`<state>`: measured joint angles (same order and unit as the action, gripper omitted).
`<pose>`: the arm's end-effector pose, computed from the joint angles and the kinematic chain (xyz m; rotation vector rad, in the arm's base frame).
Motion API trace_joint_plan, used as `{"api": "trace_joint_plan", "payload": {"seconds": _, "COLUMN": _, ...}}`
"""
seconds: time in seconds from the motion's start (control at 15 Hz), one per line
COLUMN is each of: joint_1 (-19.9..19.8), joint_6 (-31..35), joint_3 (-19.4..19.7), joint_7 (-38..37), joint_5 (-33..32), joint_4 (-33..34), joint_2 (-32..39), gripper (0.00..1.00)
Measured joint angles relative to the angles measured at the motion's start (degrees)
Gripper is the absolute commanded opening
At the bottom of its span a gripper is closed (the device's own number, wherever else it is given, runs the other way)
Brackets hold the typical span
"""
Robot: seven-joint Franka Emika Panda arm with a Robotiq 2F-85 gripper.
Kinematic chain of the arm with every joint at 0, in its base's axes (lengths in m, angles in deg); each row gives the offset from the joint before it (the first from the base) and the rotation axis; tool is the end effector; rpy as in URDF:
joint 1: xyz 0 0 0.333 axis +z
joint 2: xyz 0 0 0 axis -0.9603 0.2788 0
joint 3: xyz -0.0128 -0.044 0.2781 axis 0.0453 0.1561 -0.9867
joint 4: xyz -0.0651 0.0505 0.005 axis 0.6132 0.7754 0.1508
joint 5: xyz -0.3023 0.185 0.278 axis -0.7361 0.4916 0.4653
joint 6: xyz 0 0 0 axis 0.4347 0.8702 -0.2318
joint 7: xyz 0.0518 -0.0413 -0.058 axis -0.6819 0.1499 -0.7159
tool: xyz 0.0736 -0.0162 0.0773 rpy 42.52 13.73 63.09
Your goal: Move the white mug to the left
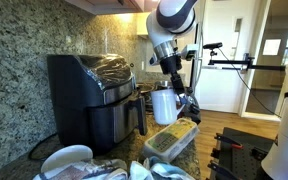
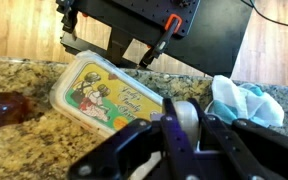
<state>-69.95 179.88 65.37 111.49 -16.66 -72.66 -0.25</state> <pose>0.4636 0.0652 0.2794 -2.8345 -0.6200 0.6013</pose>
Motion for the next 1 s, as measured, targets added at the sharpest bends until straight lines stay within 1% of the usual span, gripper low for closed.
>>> {"api": "trace_joint_plan", "payload": {"seconds": 0.13, "joint_1": 1.36, "joint_6": -0.01, "joint_3": -0.27, "joint_7": 0.00, "joint_5": 0.06, "joint_4": -2.19, "joint_2": -2.43, "gripper": 0.05}}
{"api": "trace_joint_plan", "payload": {"seconds": 0.33, "joint_1": 2.22, "joint_6": -0.08, "joint_3": -0.30, "joint_7": 0.53, "joint_5": -0.03, "joint_4": -5.60, "joint_2": -6.72, "gripper": 0.05}}
{"api": "trace_joint_plan", "payload": {"seconds": 0.6, "joint_1": 3.15, "joint_6": -0.02, "joint_3": 0.04, "joint_7": 5.14, "joint_5": -0.01, "joint_4": -9.95, "joint_2": -11.54, "gripper": 0.05}}
{"api": "trace_joint_plan", "payload": {"seconds": 0.8, "joint_1": 4.57, "joint_6": 0.57, "joint_3": 0.50, "joint_7": 8.49, "joint_5": 0.04, "joint_4": -11.27, "joint_2": -12.50, "gripper": 0.05}}
{"api": "trace_joint_plan", "payload": {"seconds": 1.0, "joint_1": 6.70, "joint_6": 3.48, "joint_3": 0.40, "joint_7": 9.81, "joint_5": 0.29, "joint_4": -11.31, "joint_2": -11.46, "gripper": 0.05}}
